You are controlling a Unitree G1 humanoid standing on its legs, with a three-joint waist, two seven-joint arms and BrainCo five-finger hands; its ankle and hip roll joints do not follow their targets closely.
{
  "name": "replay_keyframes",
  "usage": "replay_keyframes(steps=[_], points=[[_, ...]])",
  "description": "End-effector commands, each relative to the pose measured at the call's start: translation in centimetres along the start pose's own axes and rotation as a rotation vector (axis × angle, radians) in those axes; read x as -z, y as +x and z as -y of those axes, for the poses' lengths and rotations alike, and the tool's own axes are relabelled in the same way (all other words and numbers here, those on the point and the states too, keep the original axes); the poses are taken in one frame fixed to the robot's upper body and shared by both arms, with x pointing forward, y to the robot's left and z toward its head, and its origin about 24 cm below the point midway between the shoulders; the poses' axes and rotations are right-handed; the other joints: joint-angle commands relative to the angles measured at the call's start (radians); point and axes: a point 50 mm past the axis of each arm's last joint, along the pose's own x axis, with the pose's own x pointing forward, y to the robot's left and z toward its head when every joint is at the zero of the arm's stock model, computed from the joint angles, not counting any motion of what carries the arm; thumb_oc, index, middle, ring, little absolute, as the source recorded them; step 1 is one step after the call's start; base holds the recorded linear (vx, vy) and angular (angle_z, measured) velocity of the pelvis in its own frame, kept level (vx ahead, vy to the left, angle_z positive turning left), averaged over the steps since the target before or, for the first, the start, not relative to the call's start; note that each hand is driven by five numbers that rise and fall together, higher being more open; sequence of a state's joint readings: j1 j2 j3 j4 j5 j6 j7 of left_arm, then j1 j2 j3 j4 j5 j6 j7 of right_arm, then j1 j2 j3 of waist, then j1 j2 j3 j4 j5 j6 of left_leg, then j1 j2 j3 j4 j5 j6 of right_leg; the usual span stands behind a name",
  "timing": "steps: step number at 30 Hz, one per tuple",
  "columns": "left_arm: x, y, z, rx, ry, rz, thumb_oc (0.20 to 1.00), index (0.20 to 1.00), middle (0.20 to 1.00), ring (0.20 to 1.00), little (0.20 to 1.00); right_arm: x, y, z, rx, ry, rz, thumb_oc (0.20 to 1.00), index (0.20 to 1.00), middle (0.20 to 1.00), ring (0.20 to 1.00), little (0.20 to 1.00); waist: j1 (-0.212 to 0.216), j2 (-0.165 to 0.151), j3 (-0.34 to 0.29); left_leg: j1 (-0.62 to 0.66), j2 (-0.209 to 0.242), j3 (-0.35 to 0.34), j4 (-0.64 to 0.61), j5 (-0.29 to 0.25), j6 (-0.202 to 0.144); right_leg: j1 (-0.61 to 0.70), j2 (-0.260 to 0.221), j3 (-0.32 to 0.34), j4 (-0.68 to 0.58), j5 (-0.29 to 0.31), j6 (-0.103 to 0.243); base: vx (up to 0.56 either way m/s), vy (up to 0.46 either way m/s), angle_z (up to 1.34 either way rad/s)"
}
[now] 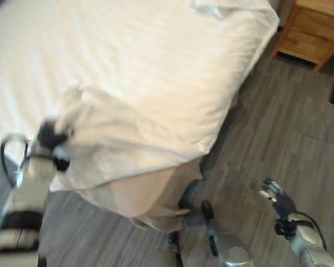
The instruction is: Making the bed.
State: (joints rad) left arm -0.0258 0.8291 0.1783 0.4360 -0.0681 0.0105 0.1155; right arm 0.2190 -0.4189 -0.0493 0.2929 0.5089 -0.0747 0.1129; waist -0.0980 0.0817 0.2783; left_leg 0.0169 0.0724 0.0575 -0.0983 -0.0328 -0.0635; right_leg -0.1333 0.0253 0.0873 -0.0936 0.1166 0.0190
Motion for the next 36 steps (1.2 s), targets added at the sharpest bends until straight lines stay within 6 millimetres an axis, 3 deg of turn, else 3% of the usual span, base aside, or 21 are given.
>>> replay_keyframes(steps=[1, 4, 5, 6, 7, 8, 9, 10, 11, 13, 17, 21, 26, 36], points=[[4.2, -1.4, -1.0, -0.014, 0.022, -0.156, 0.200, 0.200, 0.200, 0.200, 0.200, 1.0, -0.7, 0.5, 0.009, -0.018, -0.039, 1.000, 1.000, 1.000, 1.000, 1.000, 0.021, -0.079, -0.069, -0.009, -0.047, -0.030, 0.011, 0.059, 0.004, 0.088, -0.080, -0.028, 0.035, -0.073, 0.101, 0.00, 0.002, 0.28], [9.9, -5.9, 4.0, 0.214, 0.081, -0.350, 0.200, 0.200, 0.200, 0.200, 0.200, 1.0, -0.7, 1.1, 0.042, 0.000, -0.035, 1.000, 1.000, 1.000, 1.000, 1.000, 0.026, -0.072, -0.084, 0.010, -0.049, -0.037, 0.011, 0.059, 0.008, 0.115, -0.084, -0.037, 0.034, -0.081, 0.099, 0.02, 0.002, 0.32], [15.1, -10.0, 8.3, 0.399, 0.115, -0.607, 0.200, 0.200, 0.200, 0.200, 0.200, 1.0, -0.3, 1.1, 0.043, 0.007, -0.035, 1.000, 1.000, 1.000, 1.000, 1.000, 0.022, -0.072, -0.094, 0.029, -0.047, -0.033, 0.011, 0.055, 0.011, 0.133, -0.084, -0.038, 0.034, -0.086, 0.099, 0.02, 0.004, 0.19], [15.0, -9.9, 8.4, 0.400, 0.114, -0.604, 0.200, 0.200, 0.200, 0.200, 0.200, 0.9, -0.3, 1.1, 0.045, 0.008, -0.033, 1.000, 1.000, 1.000, 1.000, 1.000, 0.024, -0.071, -0.094, 0.025, -0.047, -0.032, 0.011, 0.057, 0.011, 0.129, -0.084, -0.037, 0.034, -0.084, 0.099, 0.04, 0.011, -0.01], [17.0, -16.4, 14.8, 0.801, 0.294, -0.679, 0.200, 0.200, 0.200, 0.200, 0.200, 0.5, -0.4, 1.2, 0.042, -0.001, -0.010, 1.000, 1.000, 1.000, 1.000, 1.000, 0.018, -0.070, -0.108, 0.033, -0.051, -0.034, 0.011, 0.050, 0.016, 0.137, -0.083, -0.034, 0.036, -0.089, 0.099, 0.02, 0.005, -0.08], [17.0, -16.4, 14.9, 0.803, 0.294, -0.678, 0.200, 0.200, 0.200, 0.200, 0.200, 0.5, -0.4, 1.3, 0.044, -0.002, -0.011, 1.000, 1.000, 1.000, 1.000, 1.000, 0.019, -0.068, -0.109, 0.034, -0.051, -0.034, 0.011, 0.049, 0.016, 0.138, -0.083, -0.034, 0.036, -0.089, 0.099, 0.04, 0.007, -0.10], [16.7, -20.6, 18.5, 1.078, 0.440, -0.588, 0.200, 0.200, 0.200, 0.200, 0.200, 0.4, -0.2, 1.0, 0.042, 0.006, 0.007, 1.000, 1.000, 1.000, 1.000, 1.000, 0.020, -0.067, -0.116, 0.040, -0.052, -0.032, 0.011, 0.042, 0.021, 0.144, -0.082, -0.031, 0.035, -0.093, 0.098, 0.02, 0.001, -0.08], [16.9, -22.3, 19.3, 1.155, 0.466, -0.586, 0.200, 0.200, 0.200, 0.200, 0.200, 0.3, -0.1, 0.8, 0.038, 0.014, 0.014, 1.000, 1.000, 1.000, 1.000, 1.000, 0.020, -0.069, -0.117, 0.041, -0.053, -0.031, 0.011, 0.040, 0.022, 0.144, -0.082, -0.029, 0.035, -0.094, 0.098, 0.02, 0.001, -0.22], [16.8, -22.3, 19.4, 1.157, 0.467, -0.585, 0.200, 0.200, 0.200, 0.200, 0.200, 0.3, -0.1, 0.8, 0.039, 0.013, 0.014, 1.000, 1.000, 1.000, 1.000, 1.000, 0.021, -0.067, -0.117, 0.041, -0.053, -0.030, 0.011, 0.039, 0.022, 0.144, -0.082, -0.028, 0.035, -0.094, 0.098, 0.00, -0.004, -0.25], [17.1, -25.2, 20.9, 1.186, 0.392, -0.666, 0.200, 0.200, 0.200, 0.200, 0.200, 0.9, -0.3, 0.6, 0.043, 0.034, 0.002, 1.000, 1.000, 1.000, 1.000, 1.000, 0.022, -0.073, -0.120, 0.043, -0.054, -0.030, 0.011, 0.038, 0.024, 0.145, -0.080, -0.027, 0.036, -0.097, 0.097, -0.01, -0.008, -0.13], [17.4, -26.4, 21.4, 1.190, 0.384, -0.742, 0.200, 0.200, 0.200, 0.200, 0.200, 1.5, -0.5, 0.7, 0.061, 0.039, -0.027, 1.000, 1.000, 1.000, 1.000, 1.000, 0.024, -0.079, -0.119, 0.044, -0.052, -0.032, 0.011, 0.037, 0.025, 0.151, -0.081, -0.029, 0.035, -0.099, 0.095, 0.00, -0.005, 0.01], [16.7, -26.6, 22.0, 1.332, 0.505, -0.588, 0.200, 0.200, 0.200, 0.200, 0.200, 1.4, -0.1, 0.6, 0.069, 0.052, -0.024, 1.000, 1.000, 1.000, 1.000, 1.000, 0.022, -0.074, -0.118, 0.045, -0.056, -0.033, 0.011, 0.041, 0.027, 0.153, -0.083, -0.027, 0.035, -0.093, 0.094, -0.01, 0.001, 0.02], [16.8, -29.2, 21.8, 1.581, 0.638, -0.472, 0.200, 0.200, 0.200, 0.200, 0.200, 1.7, -0.5, 0.9, 0.069, 0.047, -0.035, 1.000, 1.000, 1.000, 1.000, 1.000, 0.014, -0.071, -0.125, 0.050, -0.057, -0.018, 0.011, 0.031, 0.030, 0.153, -0.085, -0.013, 0.029, -0.090, 0.099, 0.01, 0.013, -0.04], [17.3, -28.1, 21.0, 1.589, 0.668, -0.509, 0.200, 0.200, 0.200, 0.200, 0.200, 1.9, -0.8, 0.9, 0.054, 0.031, -0.056, 1.000, 1.000, 1.000, 1.000, 1.000, 0.001, -0.072, -0.141, 0.061, -0.062, -0.002, 0.011, 0.019, 0.034, 0.155, -0.089, 0.003, 0.028, -0.086, 0.103, 0.00, 0.012, -0.06]])
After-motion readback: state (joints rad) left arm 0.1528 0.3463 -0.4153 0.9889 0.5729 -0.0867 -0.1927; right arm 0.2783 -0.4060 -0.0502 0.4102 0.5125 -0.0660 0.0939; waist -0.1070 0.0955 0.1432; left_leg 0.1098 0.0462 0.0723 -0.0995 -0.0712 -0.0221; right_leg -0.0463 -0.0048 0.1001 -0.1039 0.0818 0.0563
